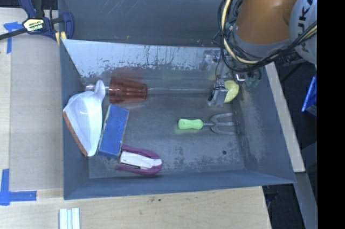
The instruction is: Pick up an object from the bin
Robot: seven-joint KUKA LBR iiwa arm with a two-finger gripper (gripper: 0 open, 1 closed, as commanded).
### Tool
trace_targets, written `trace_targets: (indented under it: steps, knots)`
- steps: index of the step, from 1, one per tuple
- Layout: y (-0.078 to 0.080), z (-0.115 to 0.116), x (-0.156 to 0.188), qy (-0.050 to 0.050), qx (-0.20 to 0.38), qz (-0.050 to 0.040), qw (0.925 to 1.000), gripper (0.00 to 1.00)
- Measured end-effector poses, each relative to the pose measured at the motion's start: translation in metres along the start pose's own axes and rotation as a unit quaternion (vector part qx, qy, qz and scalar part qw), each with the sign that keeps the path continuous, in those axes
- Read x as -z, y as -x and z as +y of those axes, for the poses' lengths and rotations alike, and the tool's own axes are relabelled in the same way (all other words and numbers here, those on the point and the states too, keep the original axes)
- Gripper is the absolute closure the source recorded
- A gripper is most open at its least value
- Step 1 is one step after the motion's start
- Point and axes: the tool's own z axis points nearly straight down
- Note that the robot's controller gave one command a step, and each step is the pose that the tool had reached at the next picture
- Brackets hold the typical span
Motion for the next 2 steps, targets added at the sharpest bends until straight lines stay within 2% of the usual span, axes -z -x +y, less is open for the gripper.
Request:
trace_targets:
  steps: [1, 2]
  knots:
    - [-0.06, -0.106, -0.15, -0.001, -0.043, 0.0041, 0.999, 0.0]
    - [-0.067, -0.119, -0.078, 0.0, 0.043, -0.0082, 0.9991, 0.0]
